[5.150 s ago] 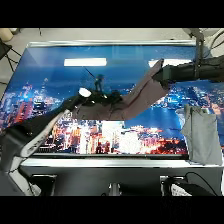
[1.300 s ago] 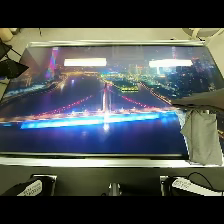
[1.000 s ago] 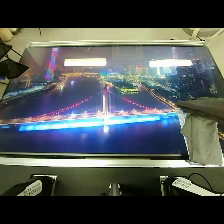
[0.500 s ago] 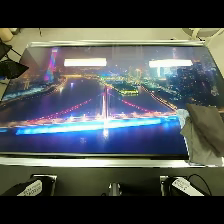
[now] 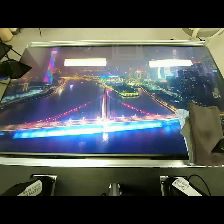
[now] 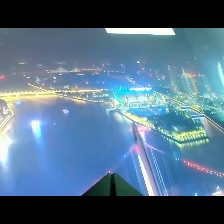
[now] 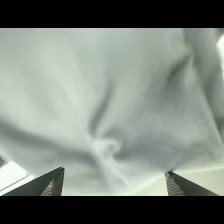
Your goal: Fold the shirts.
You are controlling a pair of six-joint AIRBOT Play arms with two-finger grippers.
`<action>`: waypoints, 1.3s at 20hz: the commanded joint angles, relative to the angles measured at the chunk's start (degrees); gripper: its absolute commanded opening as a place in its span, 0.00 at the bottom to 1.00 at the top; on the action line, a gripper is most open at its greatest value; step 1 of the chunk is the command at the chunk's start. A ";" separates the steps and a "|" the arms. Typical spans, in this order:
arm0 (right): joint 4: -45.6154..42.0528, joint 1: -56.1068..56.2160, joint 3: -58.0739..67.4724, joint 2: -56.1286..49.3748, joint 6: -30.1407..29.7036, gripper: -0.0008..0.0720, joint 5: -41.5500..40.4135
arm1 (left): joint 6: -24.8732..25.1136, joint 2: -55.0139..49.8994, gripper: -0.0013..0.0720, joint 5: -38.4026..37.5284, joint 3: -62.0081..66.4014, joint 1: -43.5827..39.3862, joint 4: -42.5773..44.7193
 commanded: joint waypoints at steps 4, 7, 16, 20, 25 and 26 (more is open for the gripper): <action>2.40 2.64 23.32 0.11 -6.86 0.98 -14.21 | -2.12 -0.17 0.05 6.75 3.04 -5.68 -2.69; 2.27 16.70 35.23 0.09 -11.15 0.97 -26.43 | -14.40 -5.20 0.05 9.97 10.62 -13.53 21.33; 8.11 50.23 34.56 -12.87 -7.67 0.96 7.04 | -26.82 -12.15 0.73 -12.50 1.40 -22.69 37.22; 6.91 50.58 34.56 -12.87 -7.21 0.96 7.91 | -27.56 -9.31 0.73 -8.81 -0.94 -22.80 39.04; 6.58 50.58 34.56 -12.87 -7.21 0.96 8.35 | -27.56 -9.90 0.73 -8.81 -0.98 -22.80 39.04; 6.58 50.58 34.56 -12.87 -7.21 0.96 8.35 | -27.56 -9.94 0.73 -8.81 -0.98 -22.80 39.04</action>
